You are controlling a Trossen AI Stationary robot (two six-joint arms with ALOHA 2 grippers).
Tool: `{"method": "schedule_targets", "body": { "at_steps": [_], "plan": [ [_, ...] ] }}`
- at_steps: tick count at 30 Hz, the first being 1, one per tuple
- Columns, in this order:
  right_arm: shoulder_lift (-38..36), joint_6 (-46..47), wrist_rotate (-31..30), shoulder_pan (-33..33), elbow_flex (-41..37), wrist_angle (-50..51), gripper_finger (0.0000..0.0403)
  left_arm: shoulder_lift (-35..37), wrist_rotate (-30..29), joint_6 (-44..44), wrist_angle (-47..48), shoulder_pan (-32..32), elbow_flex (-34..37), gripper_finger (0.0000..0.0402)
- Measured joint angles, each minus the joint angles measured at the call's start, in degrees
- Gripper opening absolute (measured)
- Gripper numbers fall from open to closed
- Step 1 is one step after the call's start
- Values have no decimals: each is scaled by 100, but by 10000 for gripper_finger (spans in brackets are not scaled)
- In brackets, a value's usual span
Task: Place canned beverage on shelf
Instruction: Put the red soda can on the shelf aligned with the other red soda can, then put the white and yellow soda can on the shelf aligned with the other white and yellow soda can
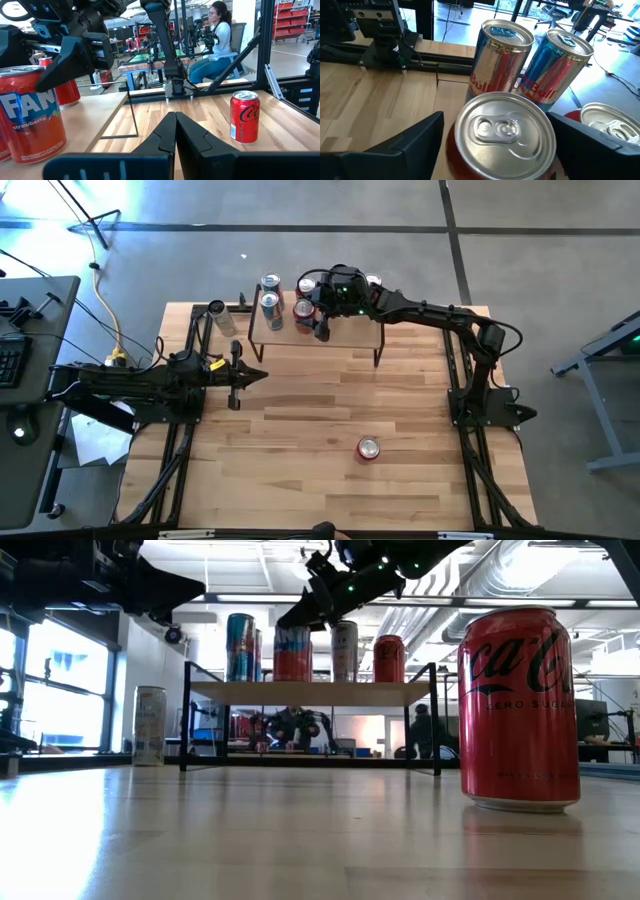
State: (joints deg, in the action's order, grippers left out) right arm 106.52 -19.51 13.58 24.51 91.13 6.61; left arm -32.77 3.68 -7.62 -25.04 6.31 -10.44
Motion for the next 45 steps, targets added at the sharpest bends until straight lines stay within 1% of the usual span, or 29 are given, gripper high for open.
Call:
{"method": "schedule_targets", "body": {
  "at_steps": [4, 7, 9, 17, 22, 24, 27, 29, 31, 33, 36, 37, 38, 42, 45],
  "plan": [
    [0, 11, 0, 0, 0, -2, 352, 0, 0, 7, 2, 0, 0, 0],
    [-1, 78, -24, 0, 0, -80, 358, 0, 0, 7, 2, 0, 0, 0],
    [-2, 144, -134, 0, 0, -167, 359, 0, 0, 8, 2, 0, 0, 0],
    [-75, 140, -162, -58, 0, -247, 360, 0, 0, 9, 2, 2, 0, 0],
    [-439, -117, -206, -282, 0, 67, 359, 0, 0, 11, -10, 2, 0, 0],
    [-632, -154, -486, -409, 0, 262, 352, 0, -32, 65, -61, 4, 0, 0],
    [-856, -243, -968, -600, -3, 600, 315, -2, -288, 44, 197, 6, -168, 0],
    [-948, -392, -1200, -715, -48, 689, 271, -2, -343, -129, 563, 38, -414, 0],
    [-1033, -501, -1359, -809, -189, 738, 213, -1, -348, -230, 1067, 94, -738, 0],
    [-1117, -537, -1367, -879, -395, 663, 147, 0, -352, -360, 1686, 173, -1140, 0],
    [-1335, -606, -1310, -960, -898, 260, 42, -2, -554, -476, 2825, 326, -1887, 0],
    [-1432, -621, -1269, -982, -1112, 67, 22, -2, -660, -470, 3221, 385, -2171, 0],
    [-1537, -622, -1234, -1018, -1339, -98, 13, -5, -766, -448, 3623, 442, -2451, 0],
    [-2072, -453, -1204, -1197, -2281, -776, 35, -159, -1314, -260, 5266, 674, -3566, 0],
    [-2551, -340, -1202, -1411, -2957, -1182, 32, -463, -1663, -117, 6380, 863, -4349, 0]
  ]
}}
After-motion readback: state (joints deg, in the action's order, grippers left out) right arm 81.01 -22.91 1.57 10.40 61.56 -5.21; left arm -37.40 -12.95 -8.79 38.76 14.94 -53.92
